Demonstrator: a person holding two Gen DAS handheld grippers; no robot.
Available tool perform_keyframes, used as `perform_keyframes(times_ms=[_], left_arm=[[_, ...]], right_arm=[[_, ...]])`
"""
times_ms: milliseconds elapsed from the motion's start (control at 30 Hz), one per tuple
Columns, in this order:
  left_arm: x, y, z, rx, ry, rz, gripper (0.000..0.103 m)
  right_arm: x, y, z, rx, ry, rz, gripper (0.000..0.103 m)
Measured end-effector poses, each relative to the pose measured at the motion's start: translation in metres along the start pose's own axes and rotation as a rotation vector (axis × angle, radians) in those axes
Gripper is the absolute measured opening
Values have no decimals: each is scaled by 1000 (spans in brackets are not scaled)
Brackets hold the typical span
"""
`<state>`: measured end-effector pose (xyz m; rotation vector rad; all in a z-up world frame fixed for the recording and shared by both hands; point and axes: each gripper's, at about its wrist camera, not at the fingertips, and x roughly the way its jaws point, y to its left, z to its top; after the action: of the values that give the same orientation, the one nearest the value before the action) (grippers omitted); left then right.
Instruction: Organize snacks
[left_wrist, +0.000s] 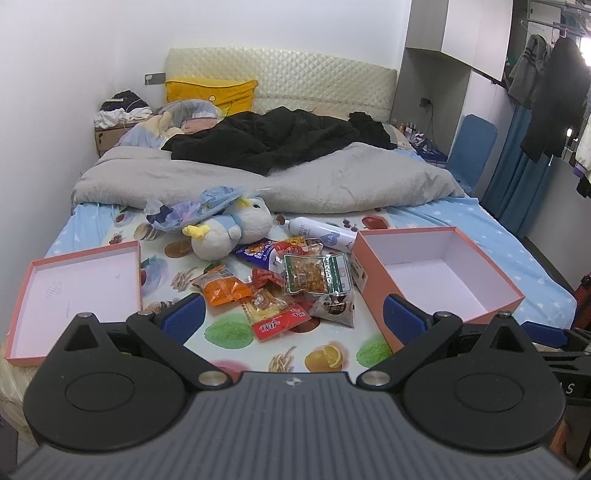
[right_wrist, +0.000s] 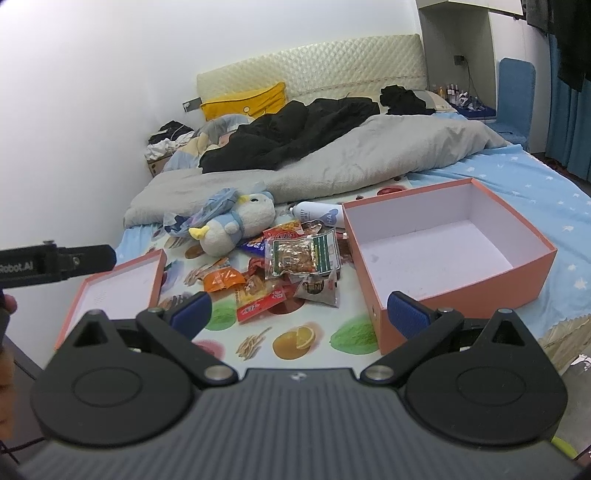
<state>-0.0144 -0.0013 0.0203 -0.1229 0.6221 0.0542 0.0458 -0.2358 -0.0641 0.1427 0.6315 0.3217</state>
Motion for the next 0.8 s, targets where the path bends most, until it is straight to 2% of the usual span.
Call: perform_keyframes(times_ms=[467, 800], left_arm=[[4, -4, -3, 38, 1, 5, 103], [13, -2, -7, 16, 20, 6, 103]], right_arm=[[6, 1, -5, 9, 17, 10, 103], [12, 1, -14, 7, 35, 6, 103]])
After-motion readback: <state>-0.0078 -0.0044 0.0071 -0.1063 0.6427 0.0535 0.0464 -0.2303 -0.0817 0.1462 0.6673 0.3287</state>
